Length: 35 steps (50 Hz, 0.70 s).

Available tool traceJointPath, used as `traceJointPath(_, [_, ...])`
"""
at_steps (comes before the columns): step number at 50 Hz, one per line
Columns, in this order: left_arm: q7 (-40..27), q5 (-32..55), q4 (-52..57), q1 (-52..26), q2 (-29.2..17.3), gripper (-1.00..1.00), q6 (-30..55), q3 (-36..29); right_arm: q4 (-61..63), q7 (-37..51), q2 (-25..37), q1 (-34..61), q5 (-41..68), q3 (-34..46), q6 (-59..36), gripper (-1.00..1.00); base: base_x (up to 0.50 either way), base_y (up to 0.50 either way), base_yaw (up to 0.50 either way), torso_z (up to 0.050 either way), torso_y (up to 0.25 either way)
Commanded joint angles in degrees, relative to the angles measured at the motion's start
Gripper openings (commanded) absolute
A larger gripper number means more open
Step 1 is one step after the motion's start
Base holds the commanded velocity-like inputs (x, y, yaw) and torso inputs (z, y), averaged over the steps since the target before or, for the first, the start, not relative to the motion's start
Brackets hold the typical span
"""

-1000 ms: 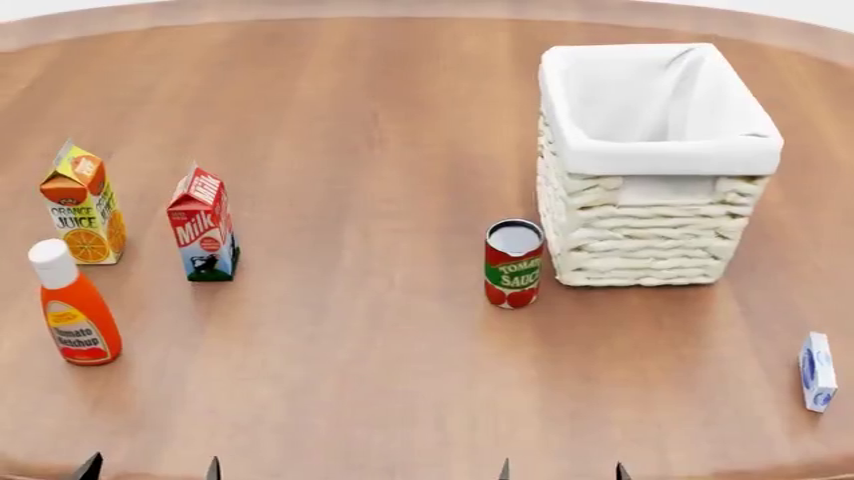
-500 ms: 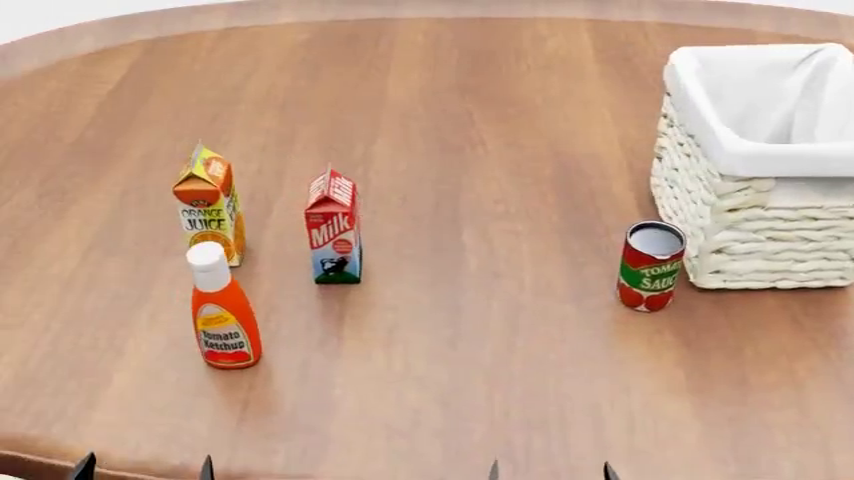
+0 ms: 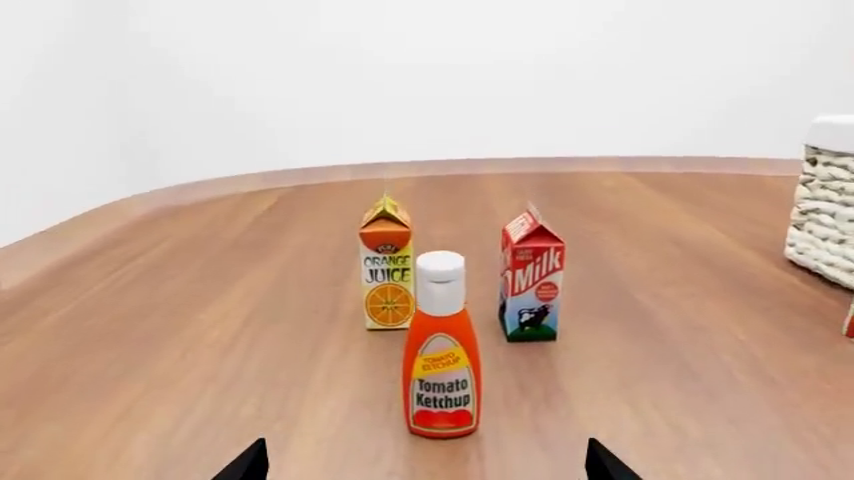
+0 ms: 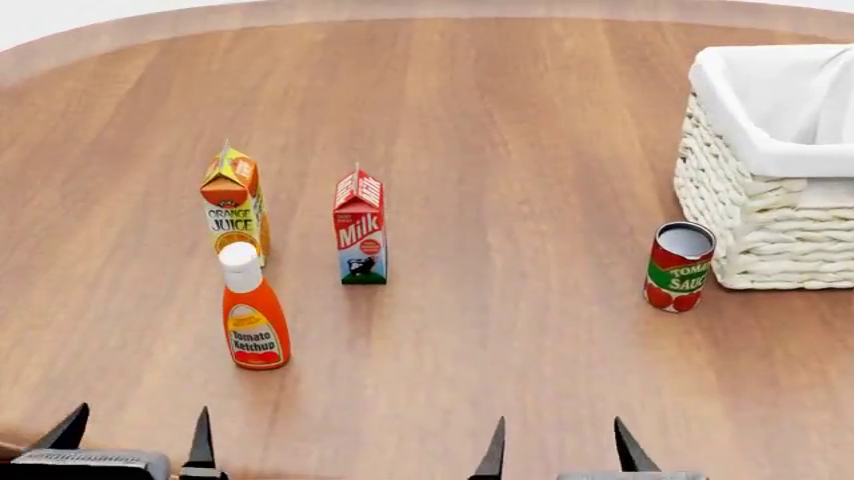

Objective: Pick the milk and place it in the basket.

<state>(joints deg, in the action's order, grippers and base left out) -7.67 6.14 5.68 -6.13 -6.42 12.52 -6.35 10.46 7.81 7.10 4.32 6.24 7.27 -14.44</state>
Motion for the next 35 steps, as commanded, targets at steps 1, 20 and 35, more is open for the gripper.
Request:
traceJointPath(1, [-1.0, 4.2, 17.4, -8.2, -1.2, 1.0, 21.0, 0.3, 18.7, 0.9, 3.6, 6.9, 2.6, -0.7, -21.4, 1.0, 0.0, 0.0, 0.0, 0.0, 0.0])
traceJointPath(20, [-2.2, 6.8, 20.2, -10.2, -1.4, 1.0, 23.5, 1.0, 20.7, 1.3, 5.0, 10.0, 3.1, -0.1, -26.0, 1.0, 0.31, 0.0, 0.0, 0.0, 0.0])
traceJointPath(35, [-2.7, 8.0, 19.9, -11.1, -1.9, 1.0, 23.7, 1.3, 19.1, 1.3, 5.1, 10.0, 3.8, 0.0, -25.0, 1.0, 0.5, 0.0, 0.0, 0.0, 0.0])
